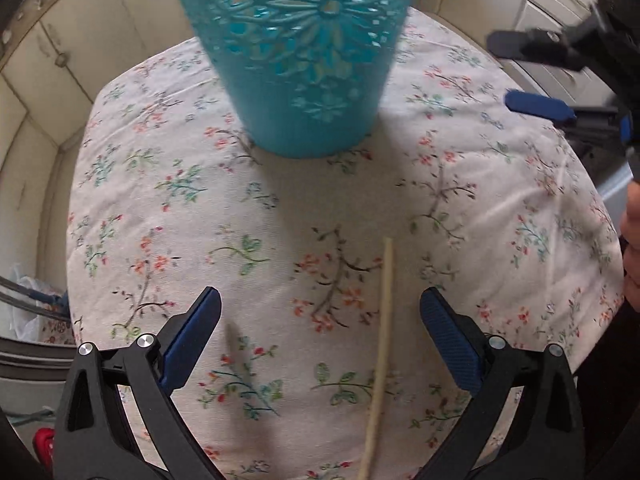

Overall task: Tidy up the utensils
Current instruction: 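Lower the left tool to a stray chopstick and close on it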

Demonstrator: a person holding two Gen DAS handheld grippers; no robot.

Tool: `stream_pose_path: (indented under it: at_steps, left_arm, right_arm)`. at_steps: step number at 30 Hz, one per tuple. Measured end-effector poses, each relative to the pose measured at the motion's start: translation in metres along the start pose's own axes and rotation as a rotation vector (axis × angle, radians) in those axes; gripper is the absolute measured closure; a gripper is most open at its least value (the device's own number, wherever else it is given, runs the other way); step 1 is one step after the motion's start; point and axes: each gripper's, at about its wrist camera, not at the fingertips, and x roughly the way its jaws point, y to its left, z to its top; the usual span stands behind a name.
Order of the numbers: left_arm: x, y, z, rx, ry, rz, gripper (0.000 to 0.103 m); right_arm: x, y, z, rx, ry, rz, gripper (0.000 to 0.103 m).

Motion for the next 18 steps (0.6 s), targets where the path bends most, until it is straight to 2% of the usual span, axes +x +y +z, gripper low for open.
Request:
stream_pose_path:
  at_steps: [4,7,10,13,14,15,18]
  left_arm:
    - [0.002,-0.011,-0.001,0.045,0.001,-0.014,0.012]
    - [0.001,-0.014,0.000,0.046,-0.005,-0.043,0.023]
    - [0.000,-0.017,0.003,0.070,-0.003,-0.059,0.039]
    - [-0.003,-0.016,0.004,0.067,0.004,-0.066,0.063]
    - [-0.004,-0.013,0.005,0.058,0.006,-0.069,0.075]
    - [-0.005,-0.011,0.006,0.048,0.009,-0.076,0.081]
    - [-0.010,-0.003,0.005,0.039,0.018,-0.097,0.091]
  right_arm:
    - [0.000,0.002,0.001,-0.002,-0.002,0.009,0.031]
    - [0.001,0.001,0.001,0.001,-0.004,0.012,0.031]
    - [0.001,0.000,0.000,0.006,-0.006,0.012,0.031]
    - [0.001,-0.002,0.000,0.006,-0.007,0.010,0.031]
    - [0.001,-0.003,0.000,0.007,-0.007,0.009,0.031]
    - [0.000,-0.003,0.000,0.007,-0.008,0.007,0.031]
    - [0.000,-0.003,0.000,0.009,-0.012,0.003,0.031]
